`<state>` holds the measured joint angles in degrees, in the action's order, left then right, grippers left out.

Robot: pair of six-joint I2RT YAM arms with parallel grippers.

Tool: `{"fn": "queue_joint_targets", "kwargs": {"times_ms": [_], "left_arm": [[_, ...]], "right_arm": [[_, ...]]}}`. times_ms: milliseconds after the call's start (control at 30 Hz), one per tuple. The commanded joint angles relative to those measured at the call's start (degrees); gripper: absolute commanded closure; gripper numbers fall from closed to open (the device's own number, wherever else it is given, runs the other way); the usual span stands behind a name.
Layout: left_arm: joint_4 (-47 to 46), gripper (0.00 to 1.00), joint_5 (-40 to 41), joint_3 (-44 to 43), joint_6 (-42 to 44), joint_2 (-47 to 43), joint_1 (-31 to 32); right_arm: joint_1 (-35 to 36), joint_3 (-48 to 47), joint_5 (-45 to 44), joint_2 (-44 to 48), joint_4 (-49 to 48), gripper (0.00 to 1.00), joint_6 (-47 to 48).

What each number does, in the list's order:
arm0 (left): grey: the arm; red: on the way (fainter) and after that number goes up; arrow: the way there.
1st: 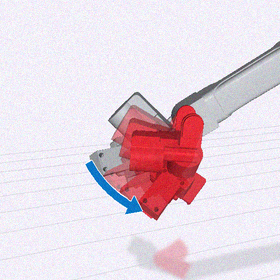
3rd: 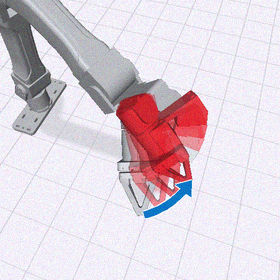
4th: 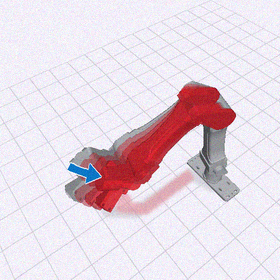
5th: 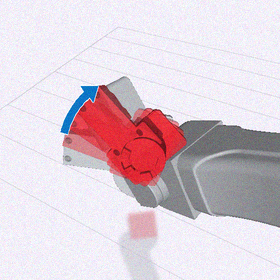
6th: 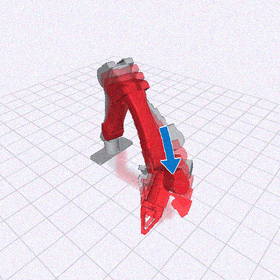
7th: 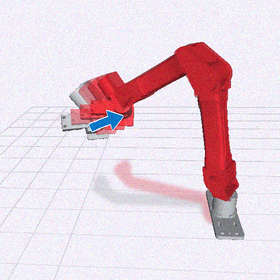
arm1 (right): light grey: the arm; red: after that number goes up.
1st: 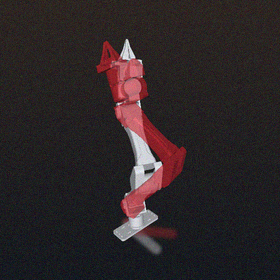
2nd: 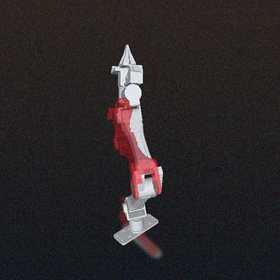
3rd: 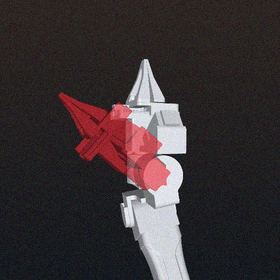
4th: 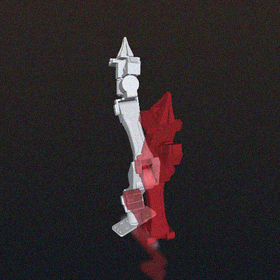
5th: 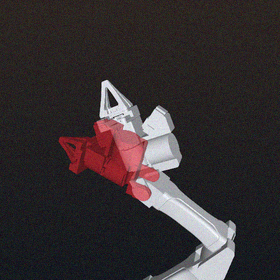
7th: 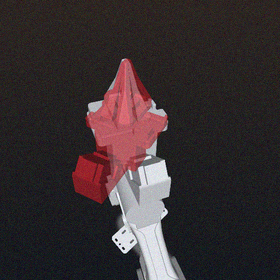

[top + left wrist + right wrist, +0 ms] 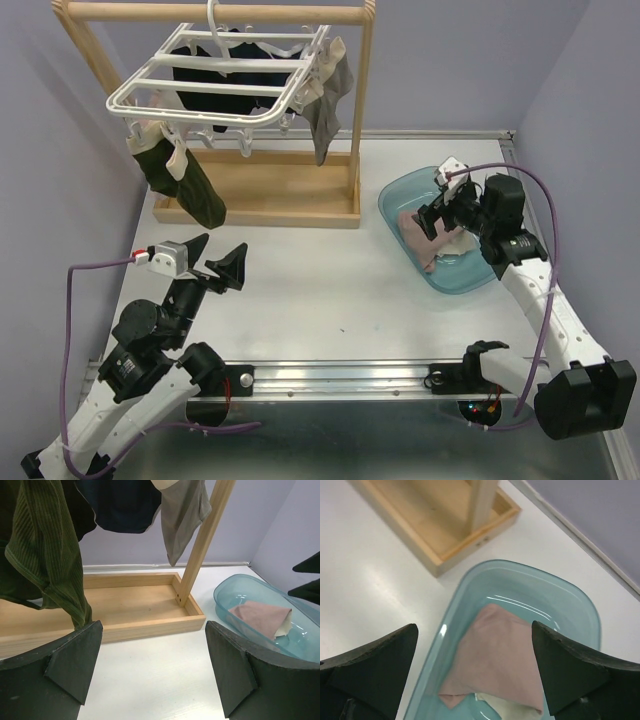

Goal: Remove the underwear clipped to the hanger
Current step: Place the underwear in the bin, then remove the underwear from the hanger.

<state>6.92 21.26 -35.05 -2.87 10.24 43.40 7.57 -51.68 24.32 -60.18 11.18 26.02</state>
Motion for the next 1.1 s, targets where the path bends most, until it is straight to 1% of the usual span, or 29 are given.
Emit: {"fn": "queue_joint_targets", "kwargs": {"times_ms": [0,67,133,267,433,533,667,700,800,867,1067], "left_arm": [[-2.2,0.04,0.7,-0.4,-0.6,-0.4,-0.4],[-2.2,0.04,1.2,-0.4,-1.0,-0.3,-0.6],[-2.3,0.04,2.0,-0.5,-1.5,-0.1,-1.1],[-3.1,0.04,7.4,-1.0,-2.2,0.7,-2.4],[-4.5,0.05,12.3,-4.6,-3.3,3.6,-2.7],[-5.5,0.05,13.5,-7.0,-4.3,5.0,-2.6],[-4.8,0.05,14.6,-13.3,-4.6,9.6,-2.6],[-3.9,0.05,14.9,-16.7,-4.3,10.8,-2.6],[-1.7,0.05,17.1,-22.8,-3.5,16.1,-2.6],[-0.8,0.05,17.8,-26.2,-2.4,17.8,-2.5],[1.1,0.05,19.3,-33.1,-1.5,24.5,-2.6]], "right_arm": [[-0.1,1.7,22.0,2.2,3.1,0.00,2.0],[-0.1,1.5,24.1,2.2,3.7,0.00,2.2],[-0.1,1.3,24.4,2.2,3.8,0.00,2.2],[-0.1,1.2,25.6,1.8,4.3,0.00,2.2],[0.2,1.0,27.3,1.5,4.9,0.00,2.0],[0.3,0.9,27.2,1.5,5.1,0.00,2.3],[0.5,0.8,27.3,1.5,5.3,0.00,2.4],[0.5,0.8,27.2,1.5,5.4,0.00,2.5],[0.6,0.8,26.9,1.7,5.6,0.00,2.8],[0.6,0.9,26.8,2.3,5.8,0.00,3.0],[0.6,0.8,27.0,3.1,6.0,0.00,3.3]]}}
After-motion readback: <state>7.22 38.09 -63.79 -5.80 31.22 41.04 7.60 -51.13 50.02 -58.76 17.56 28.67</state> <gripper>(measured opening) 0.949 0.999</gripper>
